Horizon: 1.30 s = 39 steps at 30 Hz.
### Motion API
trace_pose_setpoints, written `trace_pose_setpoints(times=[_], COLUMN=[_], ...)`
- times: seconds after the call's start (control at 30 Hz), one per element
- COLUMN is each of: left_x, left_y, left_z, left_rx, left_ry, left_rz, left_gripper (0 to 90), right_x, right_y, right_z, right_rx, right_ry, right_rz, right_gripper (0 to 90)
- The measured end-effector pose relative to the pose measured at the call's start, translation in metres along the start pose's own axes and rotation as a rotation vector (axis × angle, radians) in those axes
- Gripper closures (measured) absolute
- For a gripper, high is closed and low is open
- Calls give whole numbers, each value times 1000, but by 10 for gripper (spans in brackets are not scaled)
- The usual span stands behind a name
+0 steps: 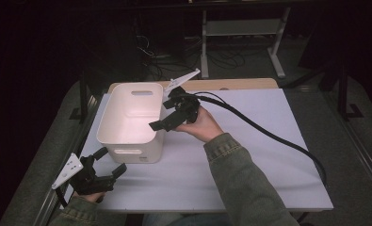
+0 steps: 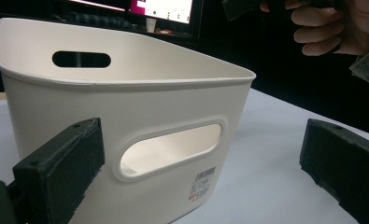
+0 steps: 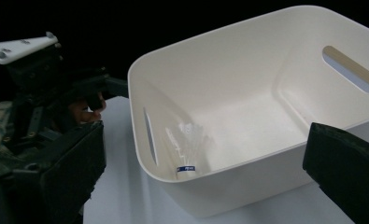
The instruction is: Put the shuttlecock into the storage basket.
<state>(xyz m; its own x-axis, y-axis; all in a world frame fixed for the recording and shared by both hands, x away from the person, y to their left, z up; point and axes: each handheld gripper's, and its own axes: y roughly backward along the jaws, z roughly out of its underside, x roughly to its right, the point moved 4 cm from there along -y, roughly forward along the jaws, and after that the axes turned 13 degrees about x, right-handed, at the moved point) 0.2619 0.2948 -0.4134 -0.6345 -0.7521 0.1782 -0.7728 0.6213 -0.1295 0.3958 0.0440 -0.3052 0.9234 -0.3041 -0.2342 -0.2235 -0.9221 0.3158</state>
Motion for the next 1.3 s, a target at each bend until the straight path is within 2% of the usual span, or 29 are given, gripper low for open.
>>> trace_pose_setpoints(times=[0.13, 0.53, 0.67, 0.9, 1.3], left_x=[-1, -1, -1, 0, -1], left_y=[1, 1, 1, 0, 1], left_z=[0, 0, 0, 0, 0], left_rx=[-9, -14, -15, -9, -20], left_ry=[-12, -11, -11, -11, -17], left_rz=[1, -5, -5, -1, -6], left_gripper=[0, 0, 0, 0, 0], right_x=[3, 9, 12, 17, 20], right_y=[10, 39, 45, 54, 74], right_z=[2, 12, 18, 31, 44], right_rx=[7, 45, 37, 68, 85], right_ry=[-3, -8, -14, -42, -44], right_rz=[14, 31, 52, 68, 78], right_gripper=[0, 0, 0, 0, 0])
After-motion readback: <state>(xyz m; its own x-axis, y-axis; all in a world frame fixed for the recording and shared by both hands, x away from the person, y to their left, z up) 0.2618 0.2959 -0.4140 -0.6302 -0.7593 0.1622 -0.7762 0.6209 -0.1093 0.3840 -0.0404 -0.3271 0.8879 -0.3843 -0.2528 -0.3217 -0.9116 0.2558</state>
